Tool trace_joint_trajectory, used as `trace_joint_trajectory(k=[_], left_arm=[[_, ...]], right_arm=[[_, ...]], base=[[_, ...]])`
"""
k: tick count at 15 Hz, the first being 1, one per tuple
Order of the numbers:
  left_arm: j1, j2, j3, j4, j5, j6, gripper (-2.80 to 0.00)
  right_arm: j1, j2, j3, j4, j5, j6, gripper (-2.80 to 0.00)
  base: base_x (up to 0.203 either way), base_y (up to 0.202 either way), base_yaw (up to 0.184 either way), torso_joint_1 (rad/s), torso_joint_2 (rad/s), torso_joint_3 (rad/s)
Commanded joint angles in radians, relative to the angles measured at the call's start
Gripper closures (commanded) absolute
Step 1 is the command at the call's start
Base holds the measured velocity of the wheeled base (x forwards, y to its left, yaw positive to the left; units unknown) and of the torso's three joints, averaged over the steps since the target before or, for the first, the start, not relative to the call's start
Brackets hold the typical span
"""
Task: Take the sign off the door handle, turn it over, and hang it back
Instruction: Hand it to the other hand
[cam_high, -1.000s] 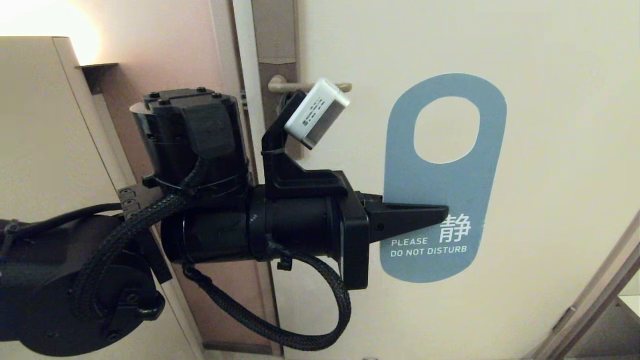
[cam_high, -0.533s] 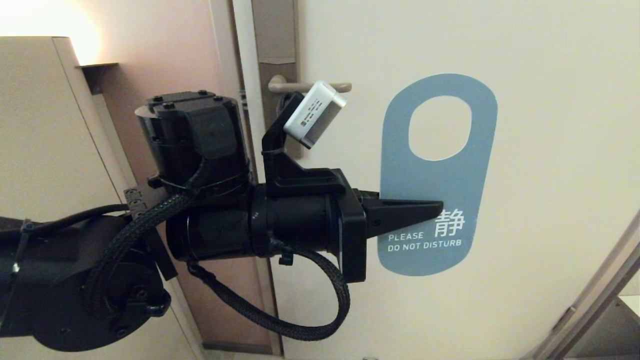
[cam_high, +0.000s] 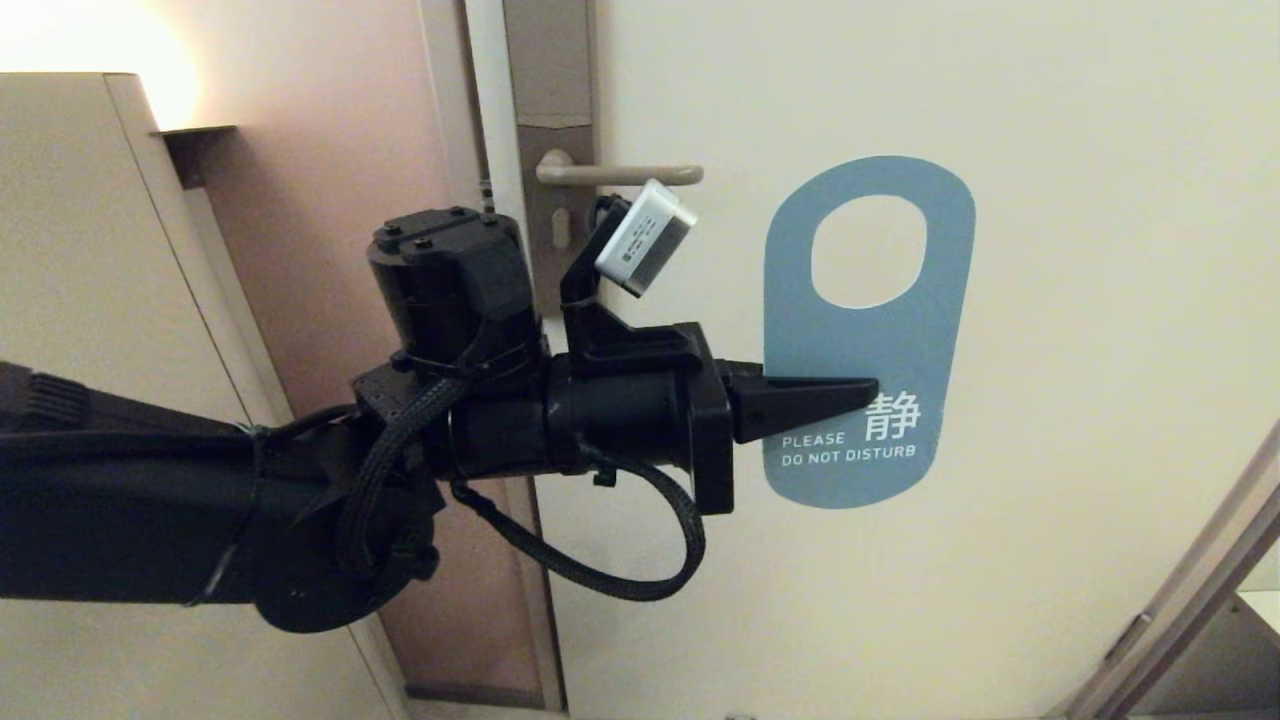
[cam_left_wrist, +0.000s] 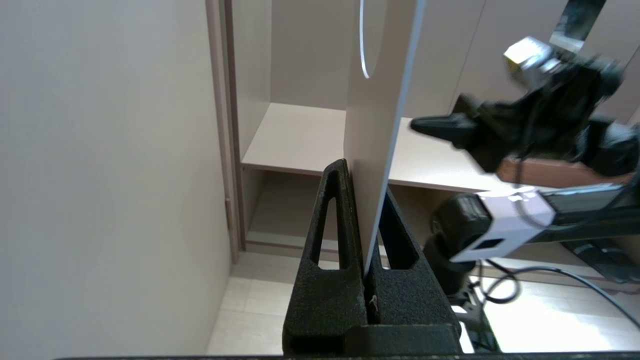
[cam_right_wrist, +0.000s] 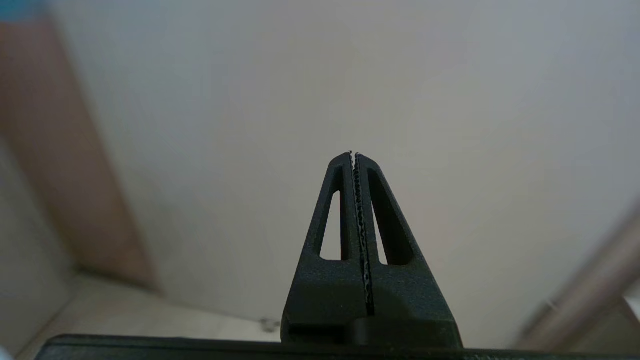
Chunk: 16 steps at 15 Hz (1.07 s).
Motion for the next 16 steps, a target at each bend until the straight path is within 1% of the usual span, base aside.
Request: trace_joint_trajectory(k=[1,5,6,8,9,11,14,16], left_arm=[[0.002,0.064,-0.052,-0.007,-0.006,-0.003,0.0],[-0.018,0.16,-0.2,-0.007,-0.018,-0.008,0.0],[-0.033,0.178,-0.227,-0.007,-0.018,-0.009,0.0],[-0.054,0.191,-0.243,-0.006,-0.02,-0.013,0.0],[-0.059,0.196,-0.244,-0.007,-0.02,-0.028,0.0],[-0.06,0.213,-0.259,-0.009,-0.02,-0.038,0.0],[-0.066,0.234,-0.291,-0.009,-0.02,-0.053,0.0],[-0.077,0.242,-0.303,-0.009,-0.02,-0.074,0.0]], right_arm=[[0.0,0.12,-0.054,0.0,0.058,-0.001,0.0],[0.0,0.3,-0.149,0.0,0.332,-0.004,0.0],[0.0,0.342,-0.166,0.0,0.383,-0.004,0.0],[0.0,0.419,-0.186,0.0,0.441,-0.003,0.0],[0.0,0.456,-0.19,0.0,0.464,-0.003,0.0],[0.0,0.528,-0.221,-0.002,0.512,-0.003,0.0],[0.0,0.621,-0.3,-0.003,0.546,-0.002,0.0],[0.0,0.651,-0.341,-0.001,0.587,0.001,0.0]], base=[[0.0,0.0,0.0,0.0,0.0,0.0],[0.0,0.0,0.0,0.0,0.0,0.0],[0.0,0.0,0.0,0.0,0.0,0.0],[0.0,0.0,0.0,0.0,0.0,0.0],[0.0,0.0,0.0,0.0,0.0,0.0],[0.0,0.0,0.0,0.0,0.0,0.0],[0.0,0.0,0.0,0.0,0.0,0.0],[0.0,0.0,0.0,0.0,0.0,0.0]])
